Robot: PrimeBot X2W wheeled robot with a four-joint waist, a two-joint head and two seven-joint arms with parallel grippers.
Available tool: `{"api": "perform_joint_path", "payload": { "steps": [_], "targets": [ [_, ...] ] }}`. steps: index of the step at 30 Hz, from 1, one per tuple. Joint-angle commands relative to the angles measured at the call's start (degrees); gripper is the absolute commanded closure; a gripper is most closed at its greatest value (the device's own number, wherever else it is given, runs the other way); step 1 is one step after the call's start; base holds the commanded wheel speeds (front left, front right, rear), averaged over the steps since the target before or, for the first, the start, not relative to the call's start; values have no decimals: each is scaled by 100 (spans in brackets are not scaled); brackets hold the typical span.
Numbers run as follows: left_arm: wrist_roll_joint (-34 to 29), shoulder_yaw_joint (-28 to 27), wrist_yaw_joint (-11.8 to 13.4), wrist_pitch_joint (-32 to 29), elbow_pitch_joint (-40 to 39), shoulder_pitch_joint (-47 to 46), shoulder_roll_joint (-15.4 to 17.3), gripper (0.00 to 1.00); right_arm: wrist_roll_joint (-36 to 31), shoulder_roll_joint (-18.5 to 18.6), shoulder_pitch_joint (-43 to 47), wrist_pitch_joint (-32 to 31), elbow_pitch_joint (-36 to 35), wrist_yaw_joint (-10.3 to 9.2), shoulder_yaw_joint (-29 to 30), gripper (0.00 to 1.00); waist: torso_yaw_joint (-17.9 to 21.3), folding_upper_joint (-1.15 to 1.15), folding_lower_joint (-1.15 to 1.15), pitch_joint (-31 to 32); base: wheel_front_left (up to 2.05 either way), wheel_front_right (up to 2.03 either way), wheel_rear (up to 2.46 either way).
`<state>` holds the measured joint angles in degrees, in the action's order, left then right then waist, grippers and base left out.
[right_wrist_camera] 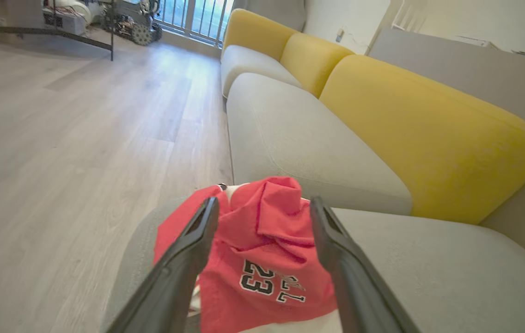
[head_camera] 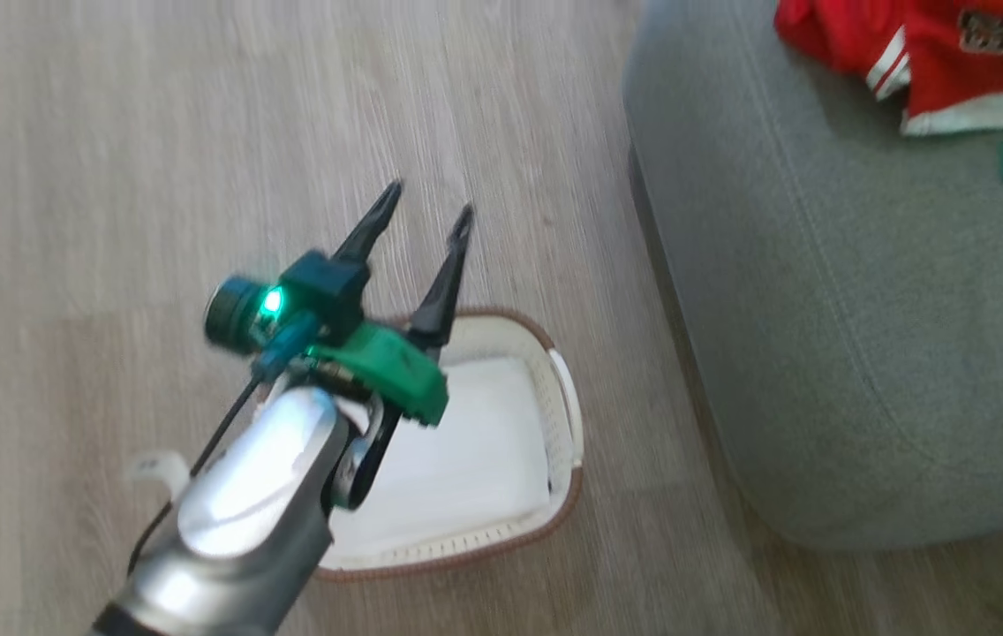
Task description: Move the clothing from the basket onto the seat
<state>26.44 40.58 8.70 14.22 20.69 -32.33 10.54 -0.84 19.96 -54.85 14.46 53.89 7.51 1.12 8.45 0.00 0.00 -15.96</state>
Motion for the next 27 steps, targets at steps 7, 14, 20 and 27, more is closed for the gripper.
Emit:
{"api": "perform_joint_path", "payload": {
  "steps": [7,14,20,27],
  "targets": [
    [-43,-763,234,76,-414,700,167,0,482,-293,938,53,-907,-2,-239,0,-404,0,0,808,0,0,0],
    [-151,-1230,362,77,-658,1393,209,0,599,-759,2030,53,-1720,-2,-15,0,-694,0,0,1203,0,0,0],
    [-301,-1733,467,77,-977,2037,209,0,336,-1379,3039,53,-2591,-2,188,0,-853,0,0,1395,0,0,0],
    [-478,-2190,406,77,-1249,2667,109,0,235,-1696,3983,53,-3407,-2,285,0,-937,0,0,1509,0,0,0]
  ]
}}
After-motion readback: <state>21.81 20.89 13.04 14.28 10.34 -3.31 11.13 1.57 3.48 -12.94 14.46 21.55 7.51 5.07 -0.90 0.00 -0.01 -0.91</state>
